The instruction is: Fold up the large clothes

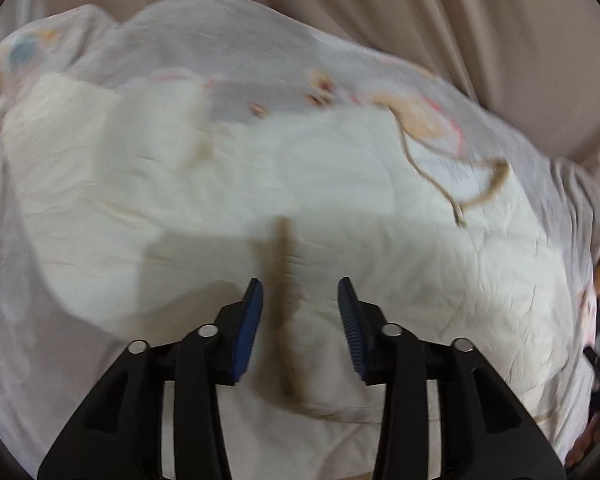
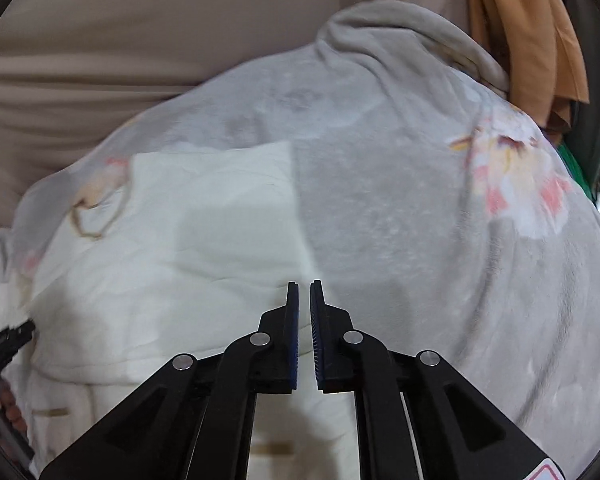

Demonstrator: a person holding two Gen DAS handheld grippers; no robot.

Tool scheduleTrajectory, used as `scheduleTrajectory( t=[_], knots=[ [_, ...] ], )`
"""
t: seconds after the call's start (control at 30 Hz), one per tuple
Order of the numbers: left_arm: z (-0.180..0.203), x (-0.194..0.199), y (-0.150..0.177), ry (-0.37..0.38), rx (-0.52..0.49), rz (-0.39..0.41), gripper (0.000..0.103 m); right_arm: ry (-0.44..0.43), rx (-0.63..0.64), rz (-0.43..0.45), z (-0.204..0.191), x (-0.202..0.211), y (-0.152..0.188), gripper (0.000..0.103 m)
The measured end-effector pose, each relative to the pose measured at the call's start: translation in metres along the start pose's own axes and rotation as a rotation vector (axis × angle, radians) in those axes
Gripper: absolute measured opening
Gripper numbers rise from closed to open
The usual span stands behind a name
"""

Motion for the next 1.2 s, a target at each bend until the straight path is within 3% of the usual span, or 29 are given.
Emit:
scheduleTrajectory(
  t=[0.07, 0.13, 0.23, 0.37, 0.53, 0.63, 0.77, 0.87, 0.97, 1.03, 1.1, 1.2],
  knots=[
    [-0.038, 0.017, -0.014, -0.052, 0.074, 0.059, 0.062, -0.059, 0.055, -0.008, -0.031, 0.011, 0.007, 0.010],
    [-0.088, 0.031, -0.031, -0.112, 0.165, 0.105, 0.067, -0.116, 0.129, -0.021, -0.070, 0.022, 0.019, 0.010],
    [-0.168, 0.033, -0.049, -0.187, 0.317, 0.124, 0.069, -0.178, 0.212, -0.057, -0.124, 0.031, 0.046, 0.011],
    [-0.255, 0.017, -0.064, -0.217, 0.514, 0.122, 0.069, -0.238, 0.309, -0.126, -0.181, 0.031, 0.087, 0.018],
    [-0.313, -0.029, -0.061, -0.179, 0.719, 0.048, 0.069, -0.271, 0.395, -0.200, -0.223, 0.032, 0.128, 0.026],
    [-0.317, -0.036, -0.065, -0.170, 0.738, 0.080, 0.065, -0.260, 0.441, -0.212, -0.236, 0.034, 0.141, 0.032],
    [-0.298, -0.035, -0.084, -0.102, 0.680, 0.086, 0.008, -0.252, 0.439, -0.222, -0.239, 0.035, 0.146, 0.034],
    [-0.270, -0.005, -0.109, -0.065, 0.582, 0.171, 0.005, -0.249, 0.420, -0.221, -0.236, 0.035, 0.145, 0.034],
    [-0.200, 0.044, -0.147, -0.009, 0.374, 0.278, 0.004, -0.255, 0.414, -0.206, -0.233, 0.039, 0.142, 0.034],
    [-0.130, 0.078, -0.161, 0.067, 0.222, 0.329, 0.004, -0.264, 0.405, -0.194, -0.232, 0.041, 0.139, 0.034],
    [-0.055, 0.102, -0.156, 0.146, 0.066, 0.340, 0.005, -0.269, 0.388, -0.179, -0.228, 0.044, 0.136, 0.034],
    [0.065, 0.111, -0.108, 0.253, -0.169, 0.283, 0.006, -0.274, 0.359, -0.165, -0.217, 0.050, 0.134, 0.034]
  ],
)
Point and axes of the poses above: each gripper's, at about its wrist camera, not at the fingertips, and x roughly against the way its jaws point, z to its right, y to its underside, the point moved 9 cm from there along -x, roughly the way its jaws point, and after that the axes turned 2 degrees about -y, right-handed, at the moved point
